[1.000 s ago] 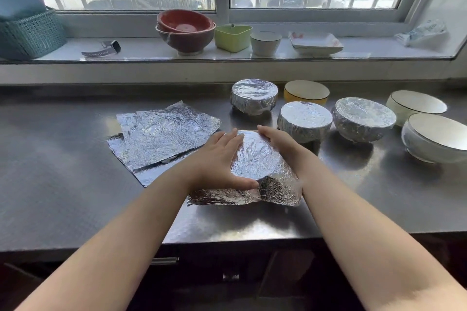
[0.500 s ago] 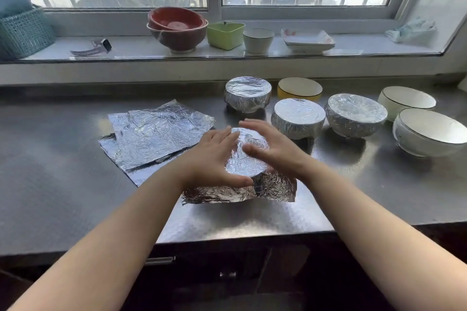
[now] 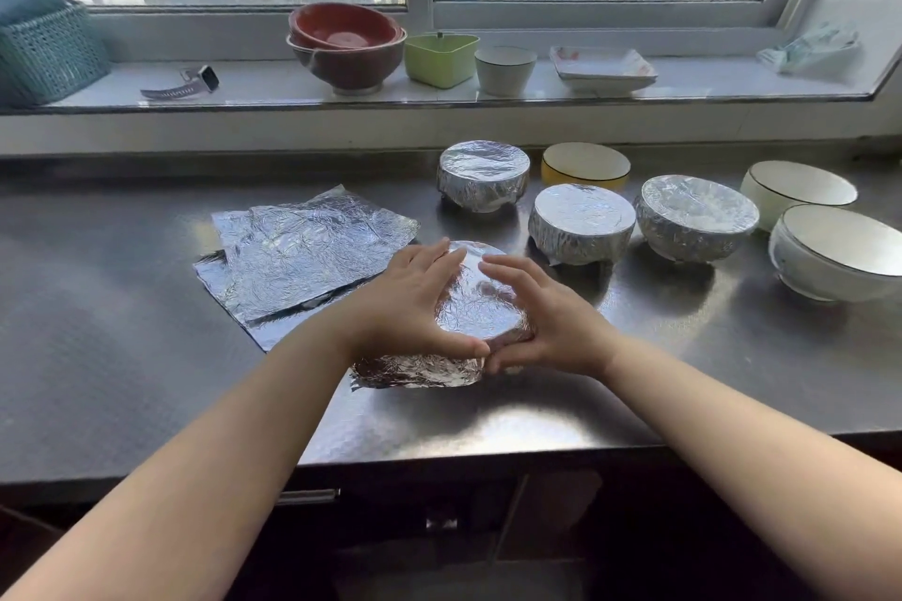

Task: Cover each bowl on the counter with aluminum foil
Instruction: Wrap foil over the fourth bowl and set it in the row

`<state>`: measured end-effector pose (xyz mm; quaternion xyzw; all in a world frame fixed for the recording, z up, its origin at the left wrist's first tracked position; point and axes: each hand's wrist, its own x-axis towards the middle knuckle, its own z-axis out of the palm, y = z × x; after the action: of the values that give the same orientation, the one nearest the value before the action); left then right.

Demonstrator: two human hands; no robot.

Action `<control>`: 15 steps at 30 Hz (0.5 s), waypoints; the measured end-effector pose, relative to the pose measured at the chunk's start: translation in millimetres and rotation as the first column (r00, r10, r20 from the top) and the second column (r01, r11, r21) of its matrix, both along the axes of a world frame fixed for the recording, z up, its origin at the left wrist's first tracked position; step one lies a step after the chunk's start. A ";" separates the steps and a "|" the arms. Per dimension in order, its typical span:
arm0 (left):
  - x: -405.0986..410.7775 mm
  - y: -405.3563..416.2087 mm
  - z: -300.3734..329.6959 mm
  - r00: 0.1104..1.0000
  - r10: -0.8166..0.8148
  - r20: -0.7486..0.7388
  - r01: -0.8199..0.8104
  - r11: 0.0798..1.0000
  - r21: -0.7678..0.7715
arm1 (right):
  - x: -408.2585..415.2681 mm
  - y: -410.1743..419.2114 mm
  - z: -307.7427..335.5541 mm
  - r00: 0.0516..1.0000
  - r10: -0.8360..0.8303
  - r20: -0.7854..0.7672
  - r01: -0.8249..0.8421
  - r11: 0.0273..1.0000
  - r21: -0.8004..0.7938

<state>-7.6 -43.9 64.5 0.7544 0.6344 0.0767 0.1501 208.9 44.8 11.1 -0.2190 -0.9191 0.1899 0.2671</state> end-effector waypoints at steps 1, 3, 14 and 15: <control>-0.9 0.4 -0.4 1.000 -0.003 0.005 0.003 1.000 0.003 | 1.0 0.0 0.3 1.000 -0.001 0.014 0.001 1.000 0.005; -3.6 1.2 -1.6 1.000 -0.016 0.021 0.015 1.000 0.012 | 1.8 -1.1 1.4 1.000 0.008 0.027 -0.007 1.000 -0.014; -5.6 -12.6 -44.5 0.878 -0.101 0.467 -0.138 0.882 0.450 | 3.4 -4.0 0.5 0.999 -0.017 0.051 0.022 0.995 -0.095; -4.7 -13.5 -47.7 0.869 -0.094 0.486 -0.162 0.874 0.459 | 3.3 -4.8 1.0 0.998 -0.019 0.056 0.025 0.994 -0.107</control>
<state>-12.3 -57.4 16.9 0.7109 0.5483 0.4260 0.1115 212.2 40.0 12.1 -0.2483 -0.9119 0.2301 0.2318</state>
